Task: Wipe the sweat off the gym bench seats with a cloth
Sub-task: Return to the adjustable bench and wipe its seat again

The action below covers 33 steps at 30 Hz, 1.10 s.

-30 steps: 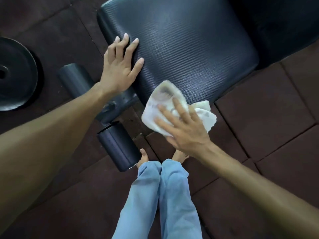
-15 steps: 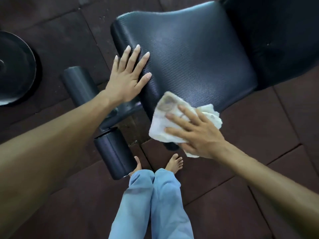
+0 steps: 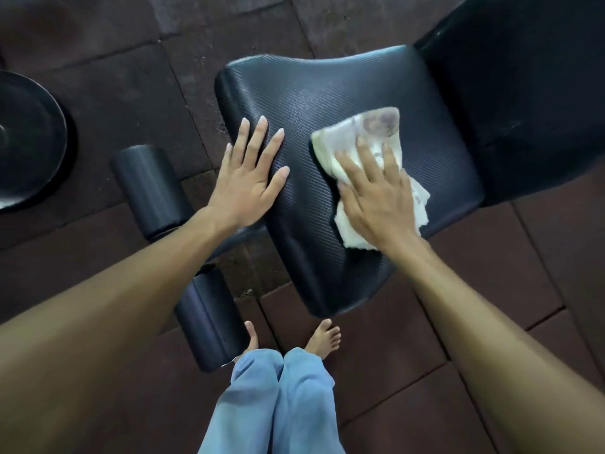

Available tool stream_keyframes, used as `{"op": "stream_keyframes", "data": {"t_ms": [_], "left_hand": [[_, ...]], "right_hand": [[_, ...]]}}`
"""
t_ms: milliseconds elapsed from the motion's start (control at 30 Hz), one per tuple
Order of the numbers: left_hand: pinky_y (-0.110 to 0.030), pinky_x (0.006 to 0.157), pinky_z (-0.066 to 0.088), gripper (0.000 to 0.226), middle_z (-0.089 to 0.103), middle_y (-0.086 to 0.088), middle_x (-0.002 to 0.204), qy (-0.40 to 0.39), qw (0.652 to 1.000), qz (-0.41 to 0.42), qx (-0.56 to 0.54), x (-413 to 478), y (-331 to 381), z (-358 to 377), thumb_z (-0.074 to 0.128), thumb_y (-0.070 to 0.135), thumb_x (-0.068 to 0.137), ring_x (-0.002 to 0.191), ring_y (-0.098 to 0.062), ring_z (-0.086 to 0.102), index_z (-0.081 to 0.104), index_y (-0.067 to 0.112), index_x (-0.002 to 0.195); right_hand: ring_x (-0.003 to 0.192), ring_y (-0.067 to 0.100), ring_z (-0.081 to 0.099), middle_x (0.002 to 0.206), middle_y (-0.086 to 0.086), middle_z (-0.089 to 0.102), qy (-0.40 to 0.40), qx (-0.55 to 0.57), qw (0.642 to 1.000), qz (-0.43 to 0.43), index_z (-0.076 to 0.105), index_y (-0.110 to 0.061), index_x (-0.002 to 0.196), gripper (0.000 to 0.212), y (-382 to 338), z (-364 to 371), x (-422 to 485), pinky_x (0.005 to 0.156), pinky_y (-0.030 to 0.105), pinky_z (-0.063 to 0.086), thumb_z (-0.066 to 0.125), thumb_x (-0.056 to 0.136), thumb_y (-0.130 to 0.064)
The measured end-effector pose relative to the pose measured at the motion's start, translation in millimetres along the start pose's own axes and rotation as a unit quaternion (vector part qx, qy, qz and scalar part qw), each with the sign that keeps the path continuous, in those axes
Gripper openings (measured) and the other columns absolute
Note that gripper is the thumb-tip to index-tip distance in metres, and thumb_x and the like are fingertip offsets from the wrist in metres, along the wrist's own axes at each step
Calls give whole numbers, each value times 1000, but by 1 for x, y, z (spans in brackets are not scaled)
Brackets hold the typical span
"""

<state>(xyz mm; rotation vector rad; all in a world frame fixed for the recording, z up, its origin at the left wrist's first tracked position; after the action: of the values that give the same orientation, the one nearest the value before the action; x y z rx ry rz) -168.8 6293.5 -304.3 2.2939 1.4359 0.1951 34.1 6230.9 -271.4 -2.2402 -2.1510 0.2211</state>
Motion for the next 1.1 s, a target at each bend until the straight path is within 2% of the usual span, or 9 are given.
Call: {"op": "stream_keyframes", "data": {"t_ms": [100, 167, 300, 467, 633, 733, 833, 967, 1100], "left_hand": [[-53, 118, 5, 63, -6, 1, 162, -5, 1000, -9, -10, 1, -4, -1, 19, 55, 97, 148, -22, -14, 7, 30, 153], [-53, 118, 4, 66, -8, 1, 162, -18, 1000, -11, -6, 2, -6, 1, 16, 58, 94, 147, -21, -15, 6, 30, 153], [-54, 118, 6, 69, -7, -1, 162, -34, 999, -2, -18, 3, -5, -2, 15, 61, 92, 147, -23, -15, 7, 30, 153], [-53, 118, 4, 63, -12, 3, 161, -35, 999, -22, -18, 0, 0, -2, 18, 55, 97, 146, -20, -19, 2, 31, 153], [-50, 119, 6, 63, -3, -2, 162, -41, 999, -24, -13, 1, -1, -5, 21, 55, 98, 148, -23, -11, 8, 27, 153], [-50, 118, 16, 69, 20, -11, 156, -16, 999, 20, 19, 16, -16, -18, 14, 59, 95, 145, -32, 13, 22, 20, 151], [-51, 119, 10, 67, 6, -10, 161, -4, 998, -62, 15, 46, -55, -33, 20, 57, 97, 148, -30, 4, 11, 22, 153], [-51, 119, 1, 71, -7, 1, 162, -37, 996, -77, 36, 61, -77, -36, 16, 63, 92, 148, -19, -10, -3, 31, 152], [-53, 118, -1, 70, -12, 4, 161, -53, 995, -82, 21, 59, -77, -37, 13, 67, 93, 148, -18, -12, -6, 34, 151]], "right_hand": [[142, 41, 31, 159, 8, 31, -48, -30, 996, -74, 43, -21, 146, 54, 54, -2, -11, 112, 55, 32, 28, 100, -44], [148, 36, 18, 163, 6, 19, -66, -11, 997, 35, 33, -23, 151, 55, 81, -7, 18, 118, 50, 19, 25, 101, -44], [147, 36, 10, 164, -2, 9, -25, 53, 961, 269, 28, -29, 151, 54, 56, -10, 81, 114, 54, 21, 24, 100, -46], [147, 36, 17, 163, -2, 18, -32, 28, 997, 64, 33, -34, 149, 50, -8, -4, 38, 109, 55, 30, 29, 101, -47], [137, 32, 30, 153, 7, 40, 4, 4, 996, -90, 52, -20, 139, 45, 35, -13, -29, 101, 48, 41, 37, 101, -39], [143, 30, 23, 159, 4, 31, -2, 22, 997, 74, 44, -24, 145, 47, 71, -15, 25, 111, 49, 30, 35, 101, -38], [148, 30, 13, 163, -4, 16, -17, 67, 961, 268, 30, -34, 150, 58, 68, -14, 108, 114, 57, 23, 18, 95, -49], [149, 32, 10, 163, -6, 15, -9, 48, 995, 88, 33, -36, 148, 48, -19, -5, 144, 112, 52, 25, 29, 100, -43], [144, 34, 28, 157, -1, 34, 0, 44, 994, -102, 47, -32, 142, 47, -30, -9, 54, 98, 50, 42, 42, 96, -37]]}}
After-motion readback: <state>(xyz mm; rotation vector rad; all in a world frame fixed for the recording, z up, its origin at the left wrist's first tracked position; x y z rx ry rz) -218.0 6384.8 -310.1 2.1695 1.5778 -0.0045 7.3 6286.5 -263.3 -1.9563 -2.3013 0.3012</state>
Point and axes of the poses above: each hand's wrist, its own x-axis towards the middle knuckle, its own z-axis out of the palm, y = z × x, the point moved 5 cm from there along x, towards the middle knuckle
